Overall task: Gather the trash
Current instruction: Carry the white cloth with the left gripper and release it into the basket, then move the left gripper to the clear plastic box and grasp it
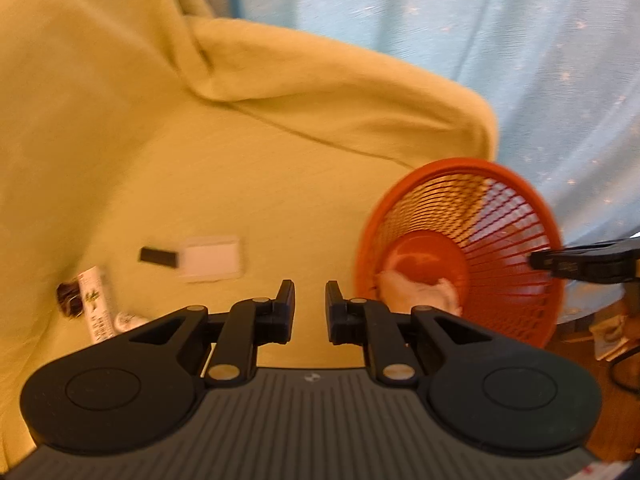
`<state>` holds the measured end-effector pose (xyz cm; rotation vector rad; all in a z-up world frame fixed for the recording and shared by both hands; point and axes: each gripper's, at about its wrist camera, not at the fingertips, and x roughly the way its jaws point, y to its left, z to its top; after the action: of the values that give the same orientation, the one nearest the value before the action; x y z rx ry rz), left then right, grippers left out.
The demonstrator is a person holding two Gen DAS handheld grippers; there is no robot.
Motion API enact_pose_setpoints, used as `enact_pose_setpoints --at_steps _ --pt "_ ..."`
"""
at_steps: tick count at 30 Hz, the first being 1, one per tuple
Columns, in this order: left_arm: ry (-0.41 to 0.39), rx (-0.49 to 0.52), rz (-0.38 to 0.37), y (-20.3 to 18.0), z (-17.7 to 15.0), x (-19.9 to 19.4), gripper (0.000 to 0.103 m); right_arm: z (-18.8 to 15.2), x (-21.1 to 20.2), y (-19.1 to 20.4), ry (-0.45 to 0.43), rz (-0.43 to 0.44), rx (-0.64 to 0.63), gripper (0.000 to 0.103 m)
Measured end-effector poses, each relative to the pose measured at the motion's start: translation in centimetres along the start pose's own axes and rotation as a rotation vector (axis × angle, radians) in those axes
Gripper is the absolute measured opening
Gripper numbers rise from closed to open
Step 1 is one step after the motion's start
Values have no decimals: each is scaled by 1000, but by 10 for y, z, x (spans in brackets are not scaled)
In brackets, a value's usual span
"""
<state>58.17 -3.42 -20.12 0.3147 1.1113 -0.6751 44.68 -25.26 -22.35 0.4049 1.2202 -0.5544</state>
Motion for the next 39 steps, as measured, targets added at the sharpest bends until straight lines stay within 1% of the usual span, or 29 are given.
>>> enact_pose_setpoints --at_steps 4,5,8,12,16,18,19,21,24,28,30,32,33,35,38,39 --pt "16 -21 37 21 -7 12 15 -1 0 -1 6 -1 -2 8" --pt "17 -26 43 26 -9 16 17 -1 1 -2 4 2 6 8" --pt "27 -33 60 39 -16 26 18 -1 2 -5 6 -4 25 8" --pt "35 -40 75 54 -24 41 21 2 5 -15 -4 0 86 8" --pt "29 -24 87 68 -28 62 25 6 7 -26 -17 -13 139 8" --pt "12 3 90 73 -28 72 31 9 8 -32 -26 -20 154 8" --pt "6 23 93 75 -28 78 32 10 8 -34 -27 -24 158 8" --pt "-11 67 79 81 -26 90 37 11 9 -39 -29 -21 169 8" --pt "-8 136 73 89 -23 111 40 9 10 -39 -30 -20 168 8" --pt "3 197 73 100 -21 136 45 6 10 -42 -35 -20 180 8" --pt "0 235 68 103 -21 145 53 7 11 -45 -34 -23 186 8" --pt "-10 292 64 105 -21 153 57 6 11 -46 -33 -25 192 9" --pt "-15 321 61 105 -21 156 62 7 12 -46 -33 -26 195 9" --pt "-21 375 53 106 -21 163 65 7 12 -47 -33 -25 200 9" --pt "-8 436 58 108 -20 176 66 6 12 -46 -40 -25 202 9" --pt "-9 456 64 108 -20 179 69 6 12 -47 -40 -24 203 9"
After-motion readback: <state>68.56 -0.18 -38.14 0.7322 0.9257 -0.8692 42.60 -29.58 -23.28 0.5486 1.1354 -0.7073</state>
